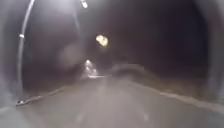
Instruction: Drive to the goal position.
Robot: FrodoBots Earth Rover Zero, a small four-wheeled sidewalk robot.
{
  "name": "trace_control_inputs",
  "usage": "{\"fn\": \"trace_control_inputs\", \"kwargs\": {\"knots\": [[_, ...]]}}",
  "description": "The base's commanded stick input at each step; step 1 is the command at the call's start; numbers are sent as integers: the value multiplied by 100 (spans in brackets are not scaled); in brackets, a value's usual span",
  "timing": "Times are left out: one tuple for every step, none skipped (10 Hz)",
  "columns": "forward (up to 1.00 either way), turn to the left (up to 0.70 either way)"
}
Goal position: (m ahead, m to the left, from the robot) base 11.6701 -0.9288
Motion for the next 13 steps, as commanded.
{"fn": "trace_control_inputs", "kwargs": {"knots": [[100,2],[100,4],[100,12],[100,14],[100,15],[100,9],[100,15],[100,19],[100,19],[100,19],[100,16],[100,13],[100,11]]}}
